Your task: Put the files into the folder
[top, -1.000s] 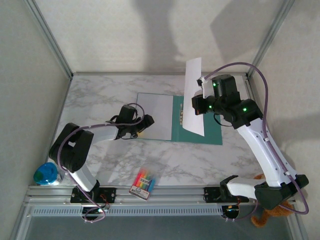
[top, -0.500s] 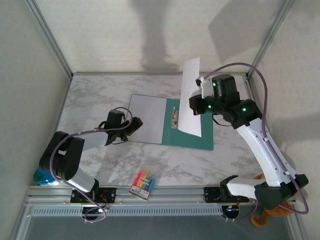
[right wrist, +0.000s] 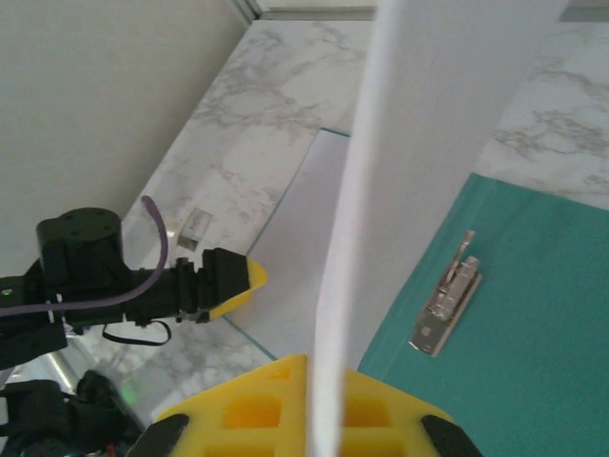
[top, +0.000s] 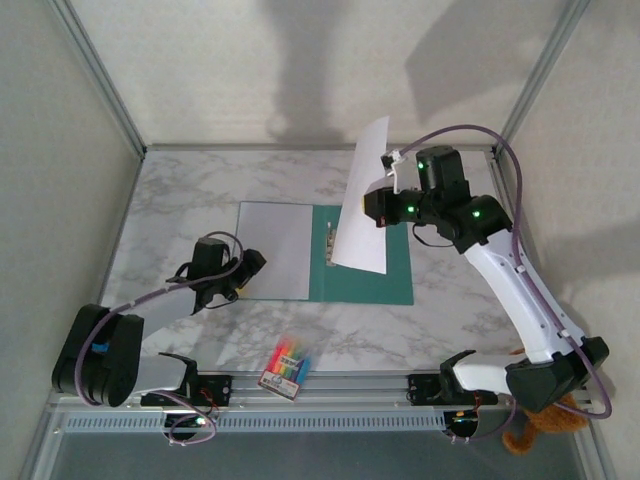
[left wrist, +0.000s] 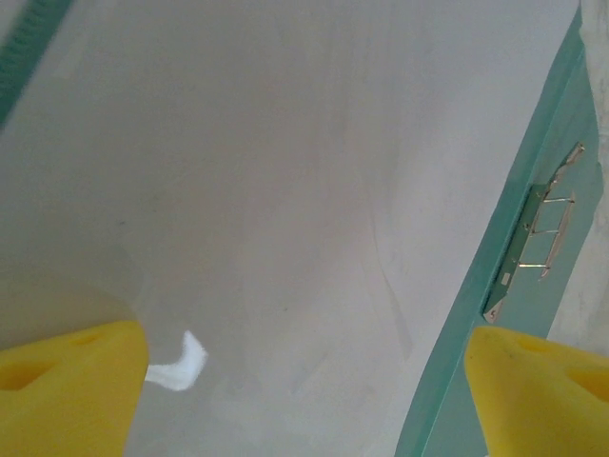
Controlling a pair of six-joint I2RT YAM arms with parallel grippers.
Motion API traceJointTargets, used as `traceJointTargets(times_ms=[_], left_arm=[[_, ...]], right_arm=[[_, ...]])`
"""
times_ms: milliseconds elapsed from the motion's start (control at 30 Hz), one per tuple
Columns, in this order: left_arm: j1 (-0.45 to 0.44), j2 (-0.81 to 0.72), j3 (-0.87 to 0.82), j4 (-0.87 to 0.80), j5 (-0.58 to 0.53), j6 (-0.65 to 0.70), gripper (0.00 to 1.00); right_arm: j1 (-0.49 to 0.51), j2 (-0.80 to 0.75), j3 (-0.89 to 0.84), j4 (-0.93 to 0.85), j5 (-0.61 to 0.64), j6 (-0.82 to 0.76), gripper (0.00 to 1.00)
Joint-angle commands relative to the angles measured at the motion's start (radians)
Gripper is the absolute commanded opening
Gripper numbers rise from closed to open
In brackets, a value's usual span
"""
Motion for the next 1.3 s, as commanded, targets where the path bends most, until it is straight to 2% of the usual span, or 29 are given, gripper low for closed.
traceJointTargets(times_ms=[0, 133, 267, 367, 567, 733, 933, 1267], left_arm=[[0.025, -0.029, -0.001, -0.061, -0.029, 0.011, 0.87], [0.041, -0.029, 0.019, -0.075, -0.028, 0.027, 0.87], [0.047, -0.035, 0.041, -0.086, -0.029, 0.036, 0.87], [0.048, -0.032, 0.061, -0.096, -0.028, 0.044, 0.87], [0.048, -0.031, 0.079, -0.107, -0.029, 0.054, 0.87], [0.047, -0.032, 0.086, -0.119, -0.032, 0.060, 0.87], [0.048, -0.021, 0.094, -0.125, -0.010, 0.077, 0.87], [0.048, -0.003, 0.091, -0.113, 0.014, 0.082, 0.87]], right_arm=[[-0.005, 0.019, -0.017, 0.081, -0.112, 0.050, 0.00], [-0.005, 0.048, -0.023, 0.138, -0.211, 0.097, 0.00], [-0.005, 0.068, -0.051, 0.170, -0.237, 0.110, 0.00], [-0.005, 0.076, -0.089, 0.166, -0.192, 0.082, 0.00], [-0.020, 0.114, -0.237, 0.172, 0.009, 0.022, 0.00], [-0.088, 0.214, -0.342, 0.226, 0.037, 0.042, 0.00], [-0.127, 0.317, -0.374, 0.246, 0.038, 0.044, 0.00], [-0.143, 0.324, -0.385, 0.218, 0.102, 0.017, 0.00]])
